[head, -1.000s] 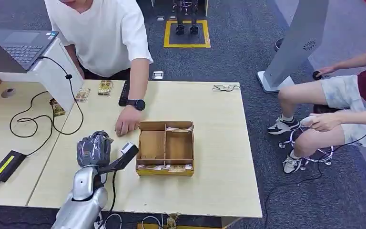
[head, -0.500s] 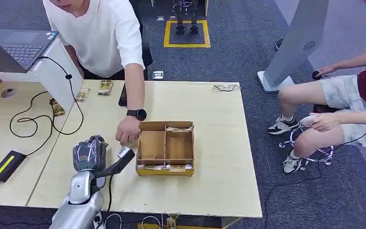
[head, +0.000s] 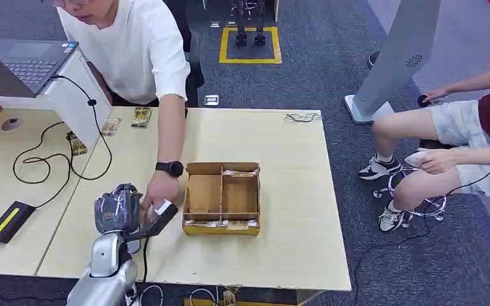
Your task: Pass the card to the sensor for recognition and then transmit it.
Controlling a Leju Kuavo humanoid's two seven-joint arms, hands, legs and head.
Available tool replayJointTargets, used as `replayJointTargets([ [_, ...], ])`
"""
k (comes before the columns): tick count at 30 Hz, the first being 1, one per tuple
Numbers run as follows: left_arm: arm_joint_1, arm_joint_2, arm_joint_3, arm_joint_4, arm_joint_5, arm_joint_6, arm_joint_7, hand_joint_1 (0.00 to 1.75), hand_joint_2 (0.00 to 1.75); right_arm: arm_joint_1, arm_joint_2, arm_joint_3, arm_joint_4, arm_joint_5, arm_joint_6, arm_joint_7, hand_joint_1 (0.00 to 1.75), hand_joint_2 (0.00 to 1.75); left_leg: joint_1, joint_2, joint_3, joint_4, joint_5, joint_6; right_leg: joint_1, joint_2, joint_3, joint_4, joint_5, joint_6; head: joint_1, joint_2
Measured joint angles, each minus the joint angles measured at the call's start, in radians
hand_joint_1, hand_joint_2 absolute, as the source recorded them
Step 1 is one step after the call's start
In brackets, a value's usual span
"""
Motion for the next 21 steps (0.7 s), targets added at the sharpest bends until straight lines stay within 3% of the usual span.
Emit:
replayJointTargets([
  [5, 0.013, 0.000, 0.010, -0.007, 0.000, 0.026, -0.022, 1.75, 1.75, 0.001, 0.000, 0.000, 0.000, 0.000, -0.003, -0.005, 0.00, 1.75, 0.000, 0.000, 0.000, 0.000, 0.000, 0.000, 0.000, 0.000, 0.000, 0.000, 0.000, 0.000, 0.000, 0.000],
  [12, 0.048, -0.025, 0.101, -0.110, -0.024, 0.031, -0.134, 1.75, 1.75, 0.001, -0.006, 0.000, 0.009, 0.000, -0.020, -0.016, 0.00, 1.75, 0.000, 0.000, 0.000, 0.000, 0.000, 0.000, 0.000, 0.000, 0.000, 0.000, 0.000, 0.000, 0.000, 0.000],
  [21, 0.063, -0.054, 0.167, -0.163, -0.035, 0.031, -0.166, 1.75, 1.75, 0.001, -0.008, 0.000, 0.021, 0.000, -0.022, -0.018, 0.00, 1.75, 0.000, 0.000, 0.000, 0.000, 0.000, 0.000, 0.000, 0.000, 0.000, 0.000, 0.000, 0.000, 0.000, 0.000],
])
